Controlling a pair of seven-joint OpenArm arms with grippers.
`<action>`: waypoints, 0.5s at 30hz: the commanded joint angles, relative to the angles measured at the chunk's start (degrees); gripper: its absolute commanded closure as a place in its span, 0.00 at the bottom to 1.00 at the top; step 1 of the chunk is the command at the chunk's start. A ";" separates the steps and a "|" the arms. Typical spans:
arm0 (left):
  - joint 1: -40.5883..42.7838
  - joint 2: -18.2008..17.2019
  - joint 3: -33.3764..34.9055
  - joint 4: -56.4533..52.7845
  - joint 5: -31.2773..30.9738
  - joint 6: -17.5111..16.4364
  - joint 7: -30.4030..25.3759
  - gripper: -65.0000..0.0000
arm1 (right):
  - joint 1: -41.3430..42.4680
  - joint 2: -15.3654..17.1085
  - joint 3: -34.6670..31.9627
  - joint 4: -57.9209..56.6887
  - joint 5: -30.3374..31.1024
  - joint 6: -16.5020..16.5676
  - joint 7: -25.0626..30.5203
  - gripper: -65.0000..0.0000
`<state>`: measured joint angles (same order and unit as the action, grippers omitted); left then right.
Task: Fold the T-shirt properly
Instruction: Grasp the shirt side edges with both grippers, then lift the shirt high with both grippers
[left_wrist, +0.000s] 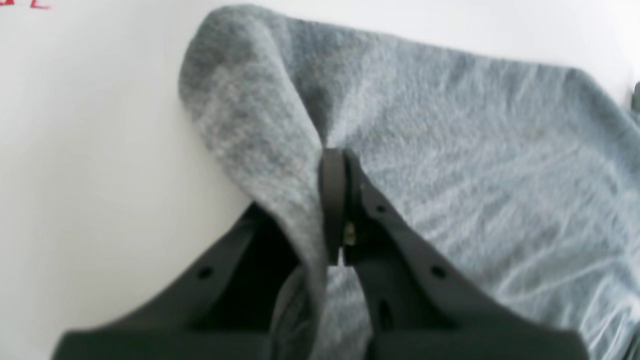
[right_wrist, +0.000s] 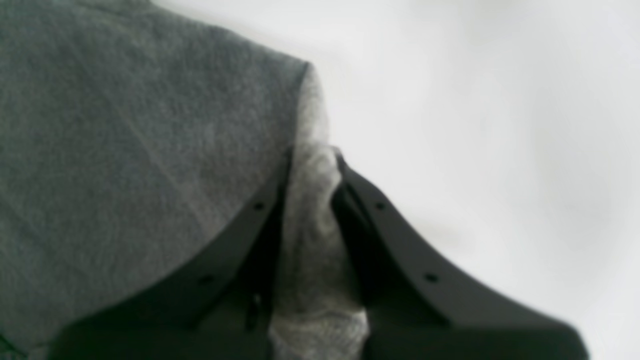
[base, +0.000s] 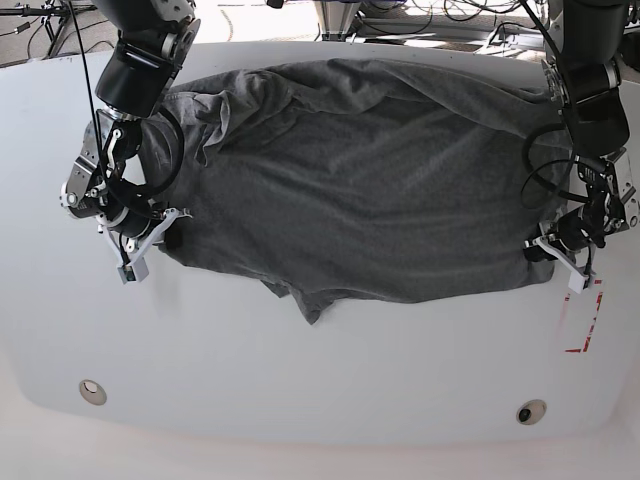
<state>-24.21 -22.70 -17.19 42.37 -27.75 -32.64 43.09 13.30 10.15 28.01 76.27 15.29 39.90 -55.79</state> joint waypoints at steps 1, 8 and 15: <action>-0.89 -0.99 0.00 4.97 -0.16 -1.16 2.23 1.00 | 0.37 0.79 0.17 5.09 0.76 0.10 -1.05 0.99; 3.50 -1.08 0.00 17.45 -0.16 -1.25 3.55 1.00 | -1.12 2.46 0.34 10.98 0.84 0.10 -3.42 0.99; 3.24 -1.08 -0.08 29.06 -0.34 -1.33 9.08 1.00 | 0.72 5.45 -0.01 11.07 0.84 0.10 -3.42 0.99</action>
<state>-18.96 -22.55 -16.91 67.13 -27.07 -33.93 53.15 11.53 13.58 27.99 86.15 15.44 39.92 -60.49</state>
